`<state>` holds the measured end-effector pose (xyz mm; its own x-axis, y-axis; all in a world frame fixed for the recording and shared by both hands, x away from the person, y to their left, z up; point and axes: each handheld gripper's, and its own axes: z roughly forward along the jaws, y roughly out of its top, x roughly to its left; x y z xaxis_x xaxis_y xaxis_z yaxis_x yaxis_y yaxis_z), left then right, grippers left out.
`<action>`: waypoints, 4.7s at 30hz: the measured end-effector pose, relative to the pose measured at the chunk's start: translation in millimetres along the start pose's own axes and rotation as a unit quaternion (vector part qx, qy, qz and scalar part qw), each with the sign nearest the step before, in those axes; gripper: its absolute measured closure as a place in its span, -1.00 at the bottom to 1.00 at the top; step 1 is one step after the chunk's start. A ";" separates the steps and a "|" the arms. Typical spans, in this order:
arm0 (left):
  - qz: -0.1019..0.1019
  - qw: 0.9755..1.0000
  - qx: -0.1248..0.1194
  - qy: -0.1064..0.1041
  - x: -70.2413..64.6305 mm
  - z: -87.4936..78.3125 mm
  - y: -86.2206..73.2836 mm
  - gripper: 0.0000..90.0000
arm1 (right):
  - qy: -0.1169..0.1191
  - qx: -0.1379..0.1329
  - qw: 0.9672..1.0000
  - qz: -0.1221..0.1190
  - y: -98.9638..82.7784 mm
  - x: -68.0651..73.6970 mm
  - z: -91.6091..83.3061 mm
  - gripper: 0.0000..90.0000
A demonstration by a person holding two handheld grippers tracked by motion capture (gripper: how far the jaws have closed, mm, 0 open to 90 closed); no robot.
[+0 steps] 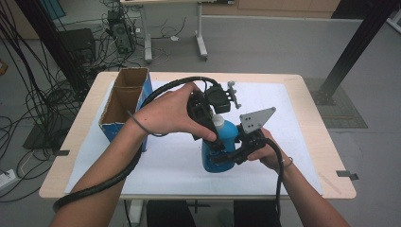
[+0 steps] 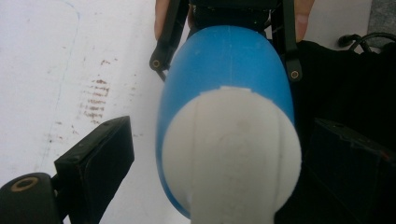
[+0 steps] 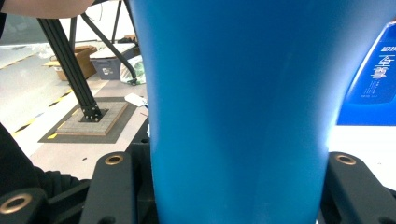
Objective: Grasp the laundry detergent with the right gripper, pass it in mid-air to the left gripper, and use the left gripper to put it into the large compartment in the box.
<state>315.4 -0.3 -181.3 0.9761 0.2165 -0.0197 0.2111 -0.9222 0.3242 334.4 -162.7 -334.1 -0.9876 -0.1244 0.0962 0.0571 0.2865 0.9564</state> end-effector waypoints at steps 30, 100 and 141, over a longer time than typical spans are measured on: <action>0.014 1.000 0.006 -0.002 -2.2 1.3 2.9 -0.71 | 0.007 0.001 1.000 -0.004 2.7 0.9 1.6 -0.01; 0.020 0.999 0.027 0.003 -7.0 -1.4 9.5 -0.16 | 0.009 -0.003 1.000 -0.012 8.1 3.2 1.4 -0.01; 0.013 0.999 0.030 0.006 -7.5 -3.6 8.7 -0.16 | 0.010 -0.005 1.000 -0.014 9.4 2.8 2.8 -0.01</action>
<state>309.7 -8.8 -174.9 0.9807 0.1956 0.0002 0.1884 -0.9450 0.2675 331.8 -157.7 -325.6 -0.9858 -0.1508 0.0739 0.0305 0.2724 0.9617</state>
